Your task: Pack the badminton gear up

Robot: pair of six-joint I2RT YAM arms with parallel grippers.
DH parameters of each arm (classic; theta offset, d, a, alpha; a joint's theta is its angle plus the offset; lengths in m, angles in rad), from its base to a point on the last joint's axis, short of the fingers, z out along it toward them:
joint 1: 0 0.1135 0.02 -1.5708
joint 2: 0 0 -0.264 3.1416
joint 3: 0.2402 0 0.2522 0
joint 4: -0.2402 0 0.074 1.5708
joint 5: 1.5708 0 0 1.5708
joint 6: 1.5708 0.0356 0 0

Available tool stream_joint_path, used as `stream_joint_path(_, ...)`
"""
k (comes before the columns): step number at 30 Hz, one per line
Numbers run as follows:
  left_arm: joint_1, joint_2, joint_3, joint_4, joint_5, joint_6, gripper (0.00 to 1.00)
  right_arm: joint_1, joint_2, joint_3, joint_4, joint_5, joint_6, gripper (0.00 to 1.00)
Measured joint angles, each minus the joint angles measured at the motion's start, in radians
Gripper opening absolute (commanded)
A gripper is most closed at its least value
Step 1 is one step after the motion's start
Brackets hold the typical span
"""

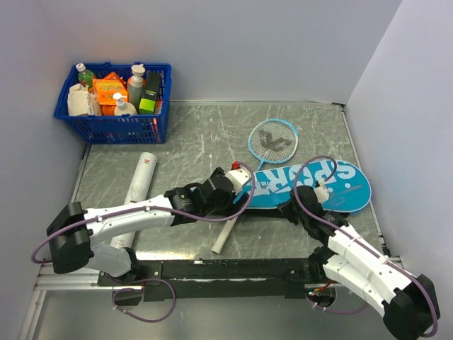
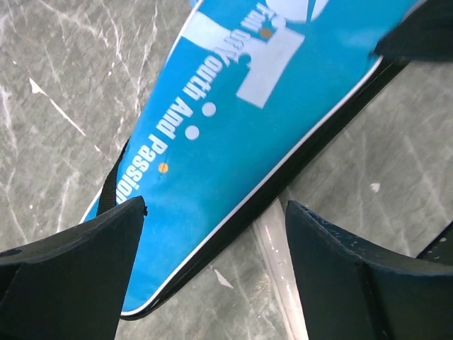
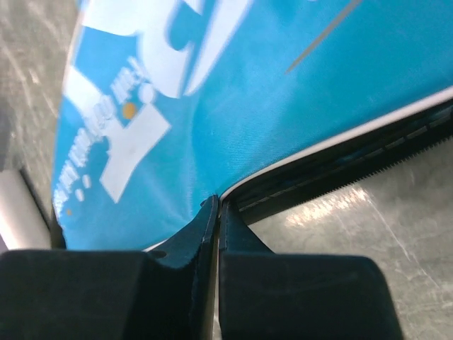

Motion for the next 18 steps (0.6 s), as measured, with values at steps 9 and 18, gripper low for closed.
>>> stream_joint_path(9,-0.018,0.033,0.038,-0.04,-0.065,0.033,0.85,-0.017,0.125,0.304,-0.01,-0.051,-0.282,0.0)
stream_joint_path(18,-0.018,-0.052,0.037,-0.079,-0.124,0.034,0.88,-0.017,0.436,0.566,0.07,-0.216,-0.523,0.0)
